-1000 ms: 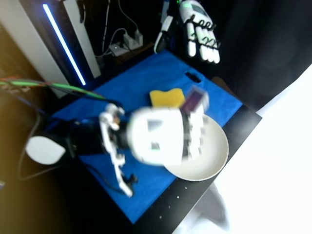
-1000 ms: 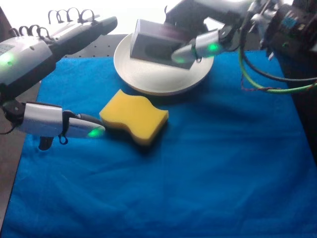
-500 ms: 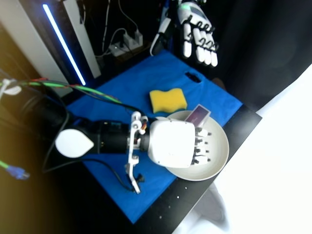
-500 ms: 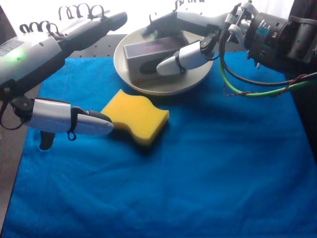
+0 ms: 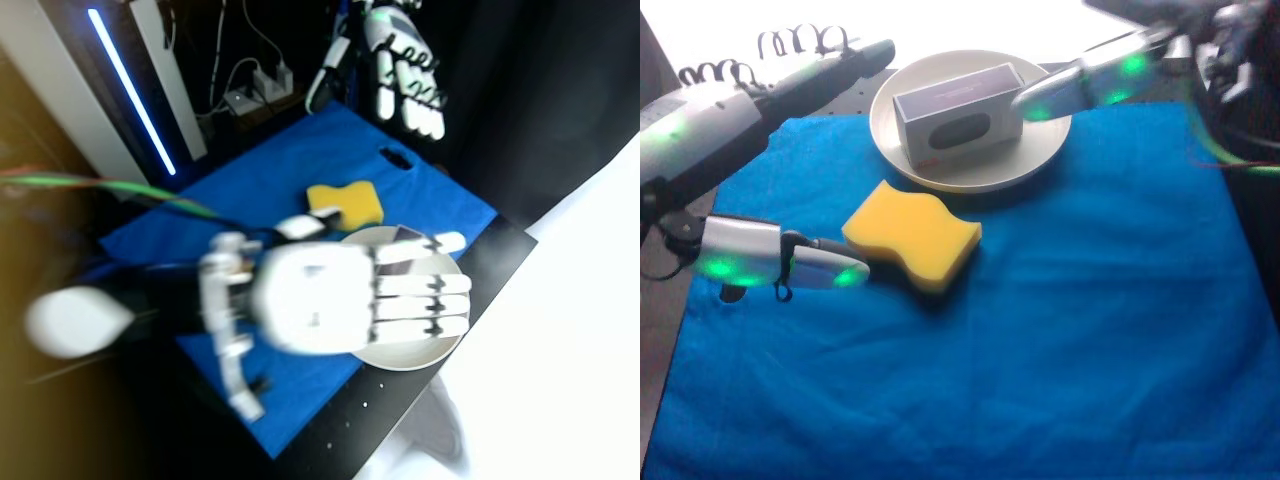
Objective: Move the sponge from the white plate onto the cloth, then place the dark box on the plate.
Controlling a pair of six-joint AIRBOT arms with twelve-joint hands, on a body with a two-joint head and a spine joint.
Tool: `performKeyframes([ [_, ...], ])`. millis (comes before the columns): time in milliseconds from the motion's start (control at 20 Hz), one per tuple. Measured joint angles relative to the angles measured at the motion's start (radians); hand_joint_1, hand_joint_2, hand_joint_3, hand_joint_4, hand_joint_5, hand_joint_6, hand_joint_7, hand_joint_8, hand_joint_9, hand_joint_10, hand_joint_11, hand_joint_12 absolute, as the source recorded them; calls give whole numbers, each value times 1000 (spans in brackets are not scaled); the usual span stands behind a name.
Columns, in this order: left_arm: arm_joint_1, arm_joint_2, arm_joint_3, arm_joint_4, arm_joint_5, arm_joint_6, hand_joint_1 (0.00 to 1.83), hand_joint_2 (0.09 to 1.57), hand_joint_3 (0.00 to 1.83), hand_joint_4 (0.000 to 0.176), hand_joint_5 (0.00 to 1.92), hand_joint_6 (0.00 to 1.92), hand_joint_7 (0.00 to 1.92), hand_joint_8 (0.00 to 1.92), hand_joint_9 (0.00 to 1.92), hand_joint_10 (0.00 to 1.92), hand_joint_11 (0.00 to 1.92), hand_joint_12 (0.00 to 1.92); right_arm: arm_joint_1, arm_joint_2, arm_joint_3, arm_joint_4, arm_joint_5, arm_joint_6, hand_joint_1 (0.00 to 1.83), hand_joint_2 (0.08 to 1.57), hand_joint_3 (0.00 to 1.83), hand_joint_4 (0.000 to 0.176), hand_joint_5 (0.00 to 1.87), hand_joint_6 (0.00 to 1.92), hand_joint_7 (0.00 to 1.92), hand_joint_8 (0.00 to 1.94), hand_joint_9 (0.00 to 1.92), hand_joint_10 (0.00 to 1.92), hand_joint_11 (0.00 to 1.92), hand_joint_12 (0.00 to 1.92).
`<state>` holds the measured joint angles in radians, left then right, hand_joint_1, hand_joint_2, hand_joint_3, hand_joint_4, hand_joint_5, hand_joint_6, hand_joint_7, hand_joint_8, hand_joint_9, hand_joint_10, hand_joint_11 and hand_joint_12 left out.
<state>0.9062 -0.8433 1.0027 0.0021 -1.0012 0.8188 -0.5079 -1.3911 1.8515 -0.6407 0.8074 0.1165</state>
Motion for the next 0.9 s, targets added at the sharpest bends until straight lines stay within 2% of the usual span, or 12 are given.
performKeyframes([
  [50, 15, 11, -9, -11, -19, 0, 825, 793, 0, 147, 37, 14, 0, 0, 0, 0, 11, 7, 0, 54, -58, 21, 25, -37, 647, 819, 7, 176, 0, 0, 0, 0, 0, 0, 0, 0],
  [150, 50, 37, -24, -48, -75, 0, 857, 794, 0, 120, 67, 23, 0, 0, 0, 0, 0, 0, -13, 205, -216, 88, 119, -153, 636, 777, 0, 176, 0, 0, 0, 0, 0, 0, 0, 0],
  [250, 89, 57, -40, -90, -141, 0, 847, 804, 0, 125, 30, 4, 0, 0, 0, 0, 0, 0, -108, 309, -324, 222, 261, -193, 746, 827, 9, 173, 8, 3, 0, 0, 0, 0, 4, 1],
  [350, 142, 71, -60, -129, -209, 0, 833, 805, 0, 112, 0, 0, 0, 0, 0, 0, 0, 0, -295, 363, -397, 339, 393, -217, 816, 860, 17, 176, 0, 0, 0, 0, 0, 0, 0, 0],
  [450, 177, 76, -79, -145, -261, 0, 851, 781, 0, 162, 0, 0, 0, 0, 0, 0, 0, 0, -431, 364, -435, 443, 474, -222, 713, 759, 0, 176, 9, 4, 26, 10, 17, 7, 0, 0],
  [500, 197, 76, -89, -156, -282, 0, 842, 771, 0, 161, 0, 0, 0, 0, 0, 0, 31, 14, -511, 364, -463, 522, 529, -225, 637, 701, 0, 176, 4, 1, 56, 4, 63, 7, 0, 0],
  [600, 242, 75, -105, -189, -337, 0, 745, 803, 1, 105, 0, 0, 0, 0, 0, 0, 85, 44, -651, 364, -520, 681, 678, -234, 600, 778, 19, 176, 0, 0, 37, 0, 40, 0, 0, 0],
  [650, 251, 74, -110, -206, -349, -2, 702, 825, 11, 104, 0, 0, 0, 0, 0, 0, 91, 50, -678, 363, -531, 709, 708, -234, 646, 780, 18, 176, 10, 4, 45, 4, 39, 1, 0, 0],
  [700, 261, 73, -110, -216, -360, -6, 629, 853, 21, 111, 0, 0, 0, 0, 0, 0, 99, 58, -713, 363, -548, 747, 740, -235, 621, 846, 16, 176, 1, 0, 51, 1, 30, 0, 0, 0],
  [800, 287, 64, -111, -235, -407, -31, 601, 897, 0, 115, 0, 0, 0, 0, 0, 0, 3, 374, -764, 354, -573, 805, 803, -237, 551, 878, 18, 176, 0, 0, 54, 1, 39, 5, 0, 0],
  [850, 304, 59, -113, -242, -422, -39, 580, 881, 0, 129, 0, 0, 0, 0, 0, 0, 0, 425, -780, 352, -581, 822, 819, -238, 511, 932, 12, 176, 0, 0, 45, 0, 45, 3, 0, 0],
  [900, 328, 55, -119, -257, -441, -48, 521, 887, 0, 167, 0, 0, 0, 0, 9, 3, 0, 433, -782, 349, -588, 830, 820, -238, 456, 964, 18, 176, 0, 0, 46, 1, 52, 4, 26, 12],
])
